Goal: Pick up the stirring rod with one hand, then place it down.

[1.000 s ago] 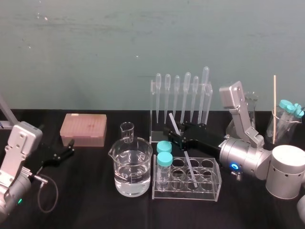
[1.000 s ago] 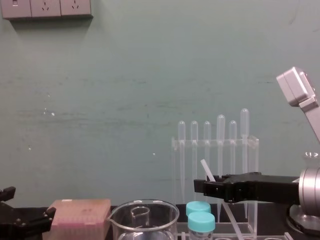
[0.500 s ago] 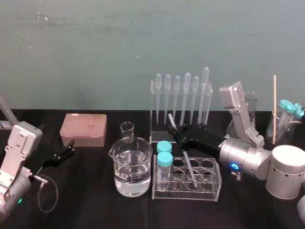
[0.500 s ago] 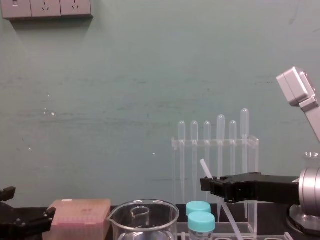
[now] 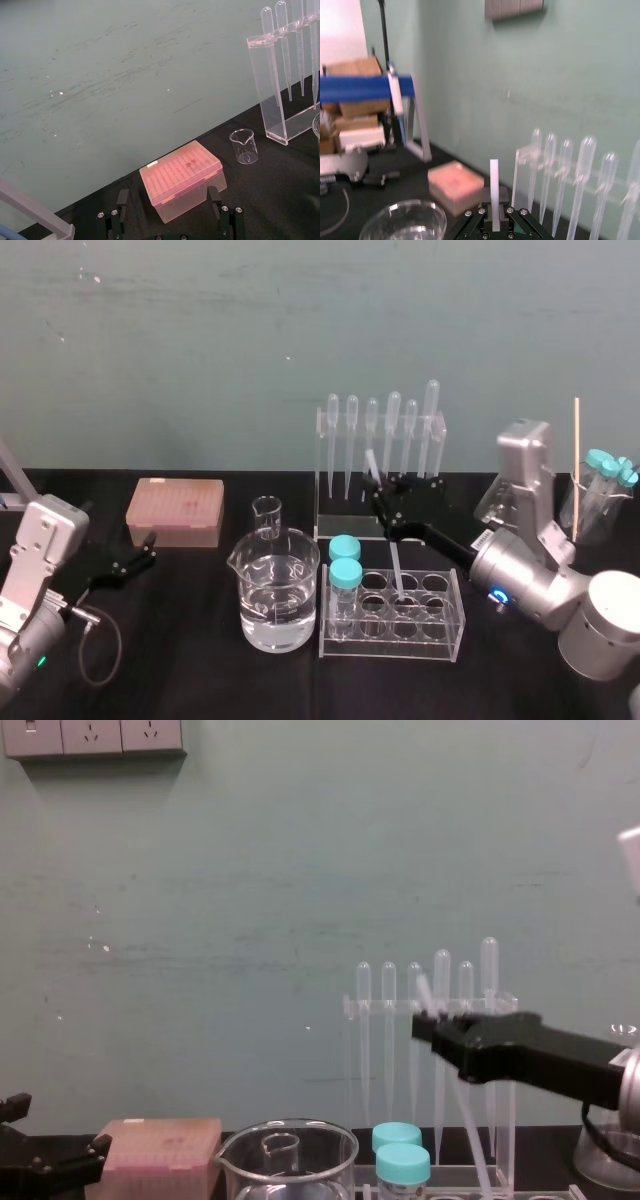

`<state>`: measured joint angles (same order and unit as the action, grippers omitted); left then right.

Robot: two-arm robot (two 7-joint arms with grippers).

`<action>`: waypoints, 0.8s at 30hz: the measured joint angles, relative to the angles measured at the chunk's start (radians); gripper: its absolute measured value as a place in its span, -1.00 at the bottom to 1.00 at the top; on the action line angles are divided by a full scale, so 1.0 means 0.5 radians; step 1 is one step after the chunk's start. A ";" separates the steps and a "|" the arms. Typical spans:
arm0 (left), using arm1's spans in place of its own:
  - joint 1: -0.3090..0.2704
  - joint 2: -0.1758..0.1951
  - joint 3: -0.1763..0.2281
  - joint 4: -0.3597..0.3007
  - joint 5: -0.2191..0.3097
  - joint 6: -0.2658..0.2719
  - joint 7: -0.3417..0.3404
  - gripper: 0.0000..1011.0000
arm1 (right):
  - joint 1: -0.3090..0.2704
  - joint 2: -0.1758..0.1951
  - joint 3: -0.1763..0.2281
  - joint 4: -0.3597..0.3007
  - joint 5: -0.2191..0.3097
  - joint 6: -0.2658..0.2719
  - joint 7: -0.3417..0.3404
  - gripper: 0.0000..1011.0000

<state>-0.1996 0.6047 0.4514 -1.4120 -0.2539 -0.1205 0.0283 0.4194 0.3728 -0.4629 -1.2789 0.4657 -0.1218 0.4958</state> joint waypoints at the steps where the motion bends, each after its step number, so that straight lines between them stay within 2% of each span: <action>1: 0.000 0.000 0.000 0.000 0.000 0.000 0.000 0.98 | -0.040 -0.002 0.028 -0.027 -0.004 -0.092 0.000 -0.86; 2: 0.000 0.000 0.000 0.000 0.000 0.000 0.000 0.98 | -0.079 -0.004 0.058 -0.057 0.008 -0.170 0.003 -0.86; 5: 0.000 0.000 0.000 0.000 0.000 0.000 0.000 0.98 | -0.132 -0.011 0.104 -0.101 0.047 -0.259 0.020 -0.86; 6: 0.000 0.000 0.000 0.000 0.000 0.000 0.000 0.98 | -0.167 -0.015 0.139 -0.143 0.089 -0.300 0.040 -0.86; 10: 0.000 0.000 0.000 0.000 0.000 0.000 0.000 0.98 | -0.232 -0.009 0.215 -0.278 0.163 -0.345 0.075 -0.86; 13: 0.000 0.000 0.000 0.000 0.000 0.000 0.000 0.98 | -0.258 0.007 0.260 -0.372 0.194 -0.344 0.083 -0.86; 16: 0.000 0.000 0.000 0.000 0.000 0.000 0.000 0.98 | -0.278 0.036 0.327 -0.502 0.244 -0.291 0.088 -0.86; 24: 0.000 0.000 0.000 0.000 0.000 0.000 0.000 0.98 | -0.281 0.109 0.381 -0.615 0.263 -0.178 0.087 -0.87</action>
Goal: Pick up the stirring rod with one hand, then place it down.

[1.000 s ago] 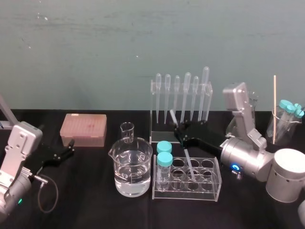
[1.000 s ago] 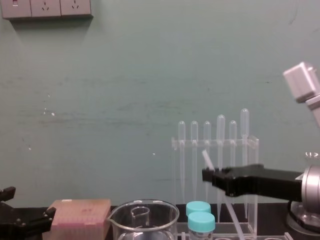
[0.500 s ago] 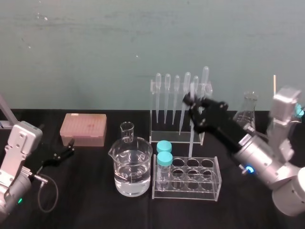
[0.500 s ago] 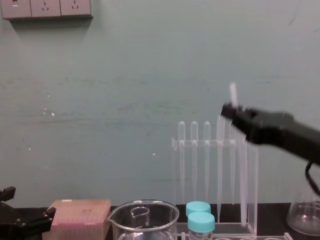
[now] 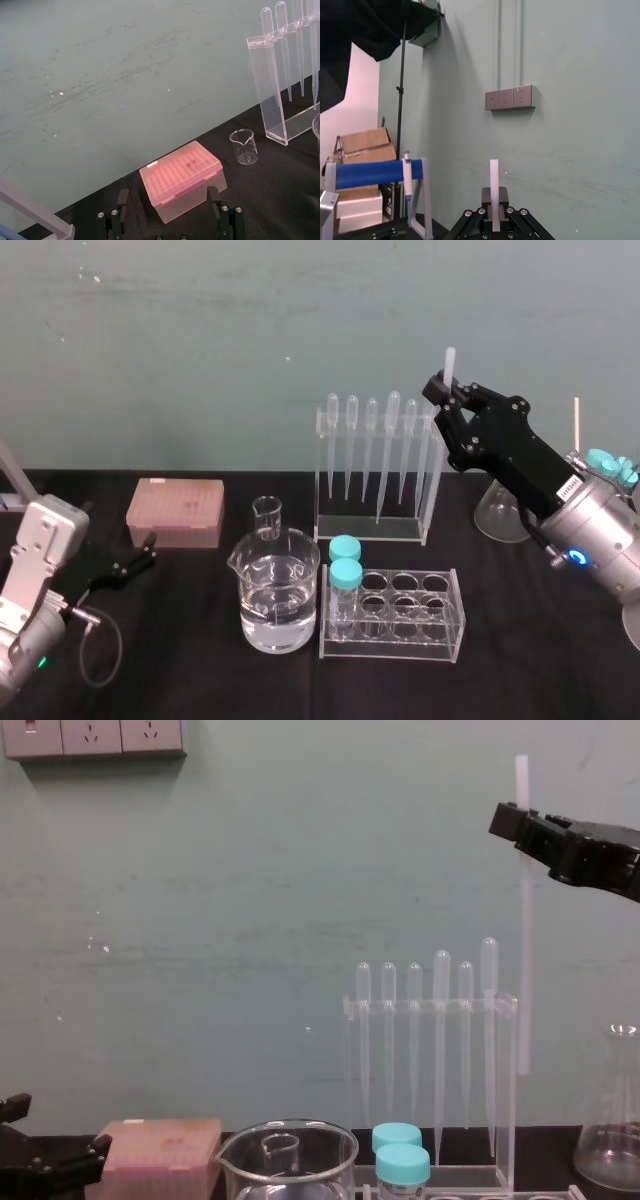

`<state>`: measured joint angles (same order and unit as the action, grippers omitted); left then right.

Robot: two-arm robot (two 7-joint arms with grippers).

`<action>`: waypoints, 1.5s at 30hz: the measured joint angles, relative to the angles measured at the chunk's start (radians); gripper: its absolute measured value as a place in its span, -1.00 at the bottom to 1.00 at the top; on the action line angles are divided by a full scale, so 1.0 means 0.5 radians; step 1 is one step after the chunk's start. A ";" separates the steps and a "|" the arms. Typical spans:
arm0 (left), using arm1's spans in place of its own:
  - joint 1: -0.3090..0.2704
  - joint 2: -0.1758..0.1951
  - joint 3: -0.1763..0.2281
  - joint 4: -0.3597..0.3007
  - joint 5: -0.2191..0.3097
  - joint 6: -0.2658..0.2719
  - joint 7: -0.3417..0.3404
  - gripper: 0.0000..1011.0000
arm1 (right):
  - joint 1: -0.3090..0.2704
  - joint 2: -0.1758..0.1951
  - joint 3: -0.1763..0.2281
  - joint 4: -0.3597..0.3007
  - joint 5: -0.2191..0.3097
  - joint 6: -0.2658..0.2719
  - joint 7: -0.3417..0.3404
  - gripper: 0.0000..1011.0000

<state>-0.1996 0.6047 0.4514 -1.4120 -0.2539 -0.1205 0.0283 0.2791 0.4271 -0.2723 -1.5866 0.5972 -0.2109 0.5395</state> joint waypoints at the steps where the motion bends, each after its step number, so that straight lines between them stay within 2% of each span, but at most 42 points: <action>1: 0.000 0.000 0.000 0.000 0.000 0.000 0.000 0.98 | -0.002 0.011 0.004 -0.007 -0.001 0.011 -0.001 -0.86; 13: 0.000 0.000 0.000 0.000 0.000 0.000 0.000 0.98 | -0.021 0.040 0.011 -0.016 -0.004 0.043 -0.004 -0.86; 45: 0.000 0.000 0.000 0.000 0.000 0.000 0.000 0.98 | -0.002 0.030 -0.018 0.035 -0.016 0.058 0.000 -0.86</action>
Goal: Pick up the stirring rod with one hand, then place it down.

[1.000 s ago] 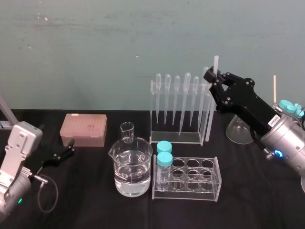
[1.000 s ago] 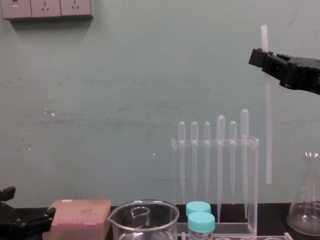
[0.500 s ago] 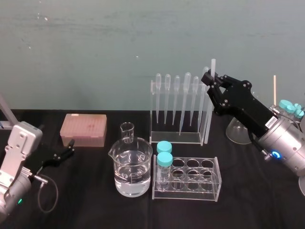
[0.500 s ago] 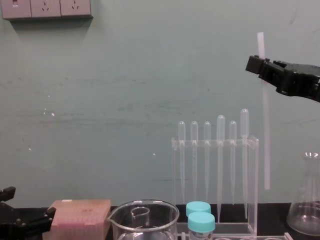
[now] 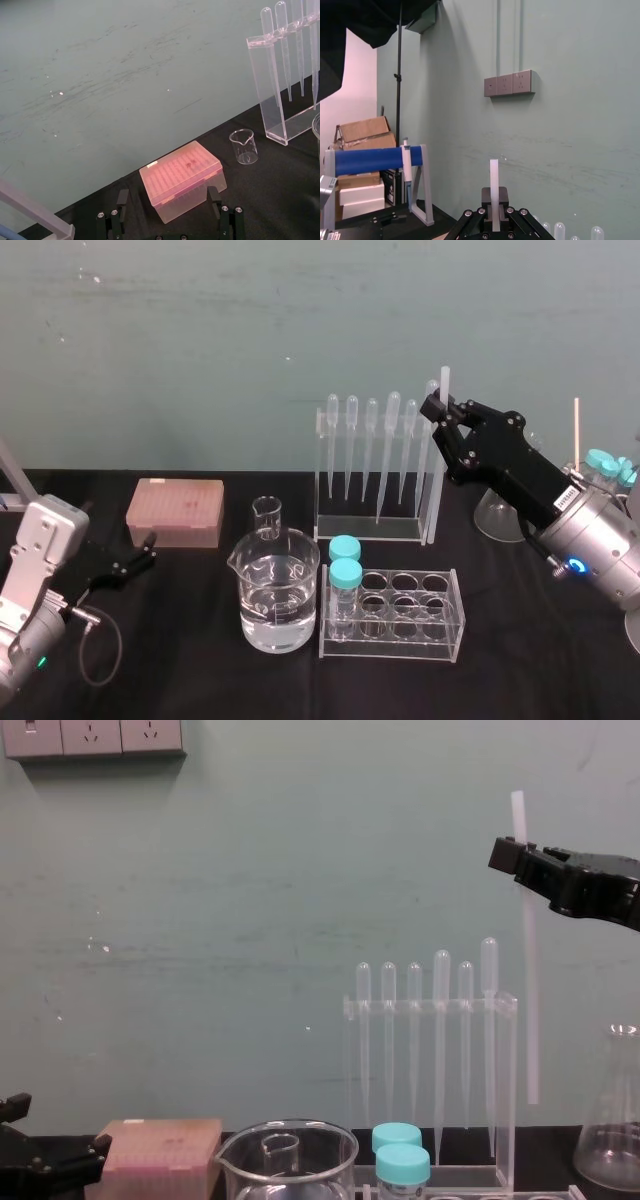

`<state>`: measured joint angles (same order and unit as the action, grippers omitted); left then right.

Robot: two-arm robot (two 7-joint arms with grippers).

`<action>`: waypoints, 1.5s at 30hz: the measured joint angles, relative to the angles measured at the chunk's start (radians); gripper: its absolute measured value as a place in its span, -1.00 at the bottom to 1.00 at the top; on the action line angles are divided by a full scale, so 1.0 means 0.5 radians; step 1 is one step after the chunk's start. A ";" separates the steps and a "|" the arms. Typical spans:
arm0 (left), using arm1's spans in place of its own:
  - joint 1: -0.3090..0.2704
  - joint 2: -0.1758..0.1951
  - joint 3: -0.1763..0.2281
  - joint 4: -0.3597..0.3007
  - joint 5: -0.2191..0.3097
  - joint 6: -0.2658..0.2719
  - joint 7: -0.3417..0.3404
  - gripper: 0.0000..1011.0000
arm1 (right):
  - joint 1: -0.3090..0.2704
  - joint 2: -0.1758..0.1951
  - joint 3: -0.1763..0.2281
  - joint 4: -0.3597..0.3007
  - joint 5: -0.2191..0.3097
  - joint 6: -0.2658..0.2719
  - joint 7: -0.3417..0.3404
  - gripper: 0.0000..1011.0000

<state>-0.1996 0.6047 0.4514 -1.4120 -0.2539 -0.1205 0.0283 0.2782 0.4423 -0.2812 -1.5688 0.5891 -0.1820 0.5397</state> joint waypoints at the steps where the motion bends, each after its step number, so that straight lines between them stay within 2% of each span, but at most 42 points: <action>1: 0.000 0.000 0.000 0.000 0.000 0.000 0.000 0.98 | 0.000 0.000 0.000 0.000 0.000 0.000 0.000 -0.86; 45: 0.000 0.000 0.000 0.000 0.000 0.000 0.000 0.98 | 0.012 0.003 -0.019 0.031 0.001 -0.006 0.024 -0.87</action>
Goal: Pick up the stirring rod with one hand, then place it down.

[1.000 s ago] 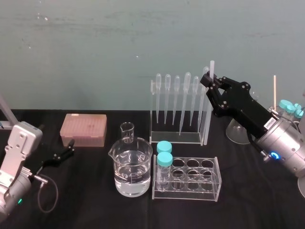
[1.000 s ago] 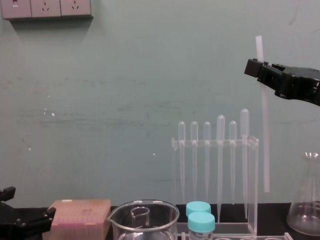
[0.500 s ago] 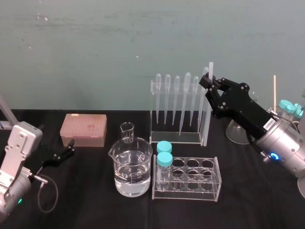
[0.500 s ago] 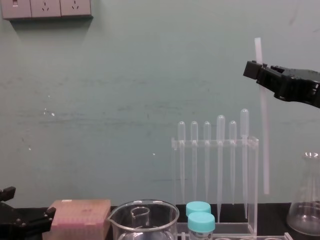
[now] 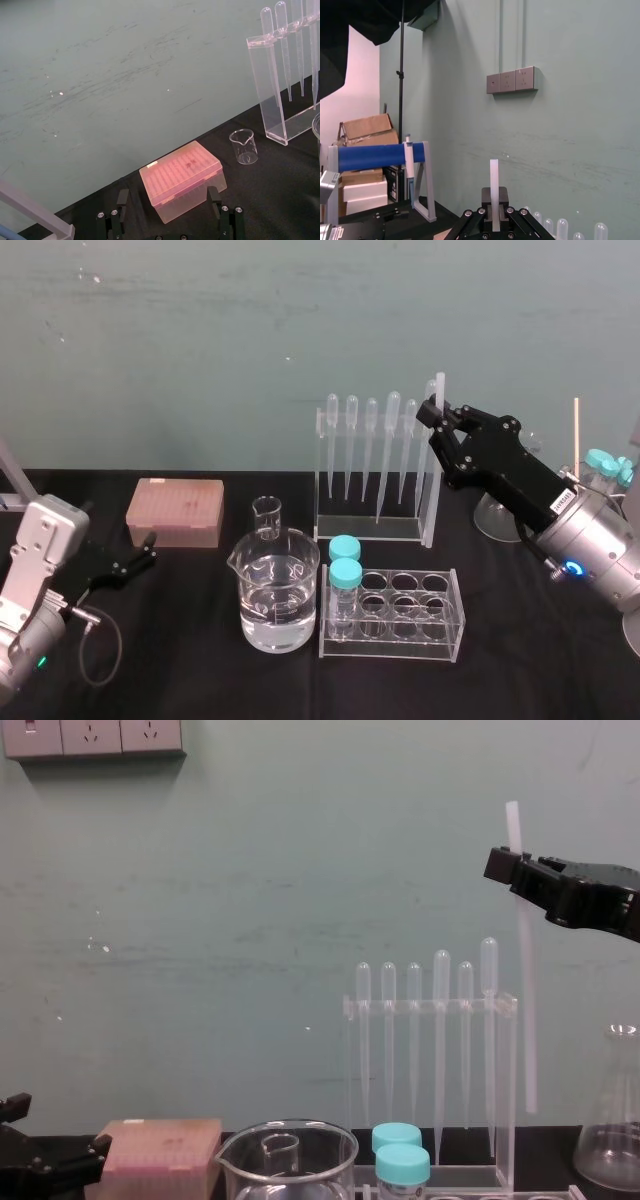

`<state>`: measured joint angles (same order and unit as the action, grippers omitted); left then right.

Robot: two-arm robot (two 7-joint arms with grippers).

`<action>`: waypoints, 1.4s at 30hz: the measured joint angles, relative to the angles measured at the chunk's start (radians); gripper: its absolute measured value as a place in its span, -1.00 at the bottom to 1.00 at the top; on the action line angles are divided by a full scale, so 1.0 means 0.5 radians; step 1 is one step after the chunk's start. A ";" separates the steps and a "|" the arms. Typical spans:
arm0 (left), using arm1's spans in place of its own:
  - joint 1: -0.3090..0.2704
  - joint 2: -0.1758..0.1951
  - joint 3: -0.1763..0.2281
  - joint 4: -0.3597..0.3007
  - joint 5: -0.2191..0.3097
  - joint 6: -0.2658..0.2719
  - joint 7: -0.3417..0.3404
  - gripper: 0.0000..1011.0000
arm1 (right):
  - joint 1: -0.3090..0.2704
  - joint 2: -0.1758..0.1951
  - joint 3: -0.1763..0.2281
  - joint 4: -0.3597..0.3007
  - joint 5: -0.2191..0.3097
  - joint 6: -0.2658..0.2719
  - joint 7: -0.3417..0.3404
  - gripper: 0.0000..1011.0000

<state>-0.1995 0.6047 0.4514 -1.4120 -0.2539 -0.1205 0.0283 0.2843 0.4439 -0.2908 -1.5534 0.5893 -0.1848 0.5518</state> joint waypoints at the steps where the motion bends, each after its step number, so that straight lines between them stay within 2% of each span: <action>1: 0.000 0.000 0.000 0.000 0.000 0.000 0.000 0.98 | 0.000 0.000 0.000 0.000 0.000 0.000 0.000 -0.86; 34: 0.000 0.000 0.000 0.000 0.000 0.000 0.000 0.98 | 0.019 -0.004 -0.015 0.036 0.011 -0.001 0.020 -0.86; 42: 0.000 0.000 0.000 0.000 0.000 0.000 0.000 0.98 | 0.033 -0.001 -0.027 0.069 0.032 -0.023 0.079 -0.86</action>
<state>-0.1995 0.6047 0.4514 -1.4120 -0.2539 -0.1205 0.0283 0.3009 0.4435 -0.3043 -1.5187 0.6055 -0.1965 0.5913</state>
